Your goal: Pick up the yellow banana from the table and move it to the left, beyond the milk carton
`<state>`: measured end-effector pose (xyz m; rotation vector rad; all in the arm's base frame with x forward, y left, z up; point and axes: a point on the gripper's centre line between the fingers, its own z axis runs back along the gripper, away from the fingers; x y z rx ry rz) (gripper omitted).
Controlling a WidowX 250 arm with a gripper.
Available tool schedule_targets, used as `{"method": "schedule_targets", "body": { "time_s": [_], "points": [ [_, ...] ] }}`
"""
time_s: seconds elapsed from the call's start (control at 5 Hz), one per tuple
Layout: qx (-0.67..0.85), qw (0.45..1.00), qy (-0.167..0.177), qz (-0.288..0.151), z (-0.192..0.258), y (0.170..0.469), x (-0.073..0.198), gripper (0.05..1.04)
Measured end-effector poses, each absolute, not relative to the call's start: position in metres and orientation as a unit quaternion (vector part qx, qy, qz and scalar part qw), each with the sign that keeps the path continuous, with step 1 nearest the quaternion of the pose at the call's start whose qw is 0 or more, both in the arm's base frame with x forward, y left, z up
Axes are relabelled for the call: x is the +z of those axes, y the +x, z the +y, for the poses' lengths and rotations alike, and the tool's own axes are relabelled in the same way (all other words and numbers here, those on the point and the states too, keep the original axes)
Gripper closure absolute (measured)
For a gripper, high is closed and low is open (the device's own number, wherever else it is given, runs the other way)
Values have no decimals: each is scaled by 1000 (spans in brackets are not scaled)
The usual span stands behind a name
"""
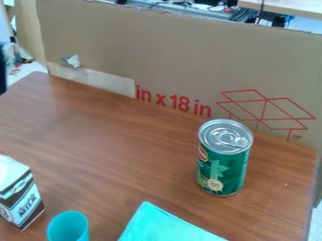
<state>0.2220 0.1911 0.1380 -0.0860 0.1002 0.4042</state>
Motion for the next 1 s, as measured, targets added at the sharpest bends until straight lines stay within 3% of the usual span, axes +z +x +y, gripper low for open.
{"method": "schedule_targets", "body": {
  "time_s": [0.2, 0.8, 1.0],
  "points": [
    [129, 991, -35, 25, 145, 221, 156, 82],
    [-64, 997, 38, 23, 18, 236, 150, 82],
    [-78, 995, 37, 51, 3, 241, 132, 82]
  ]
}}
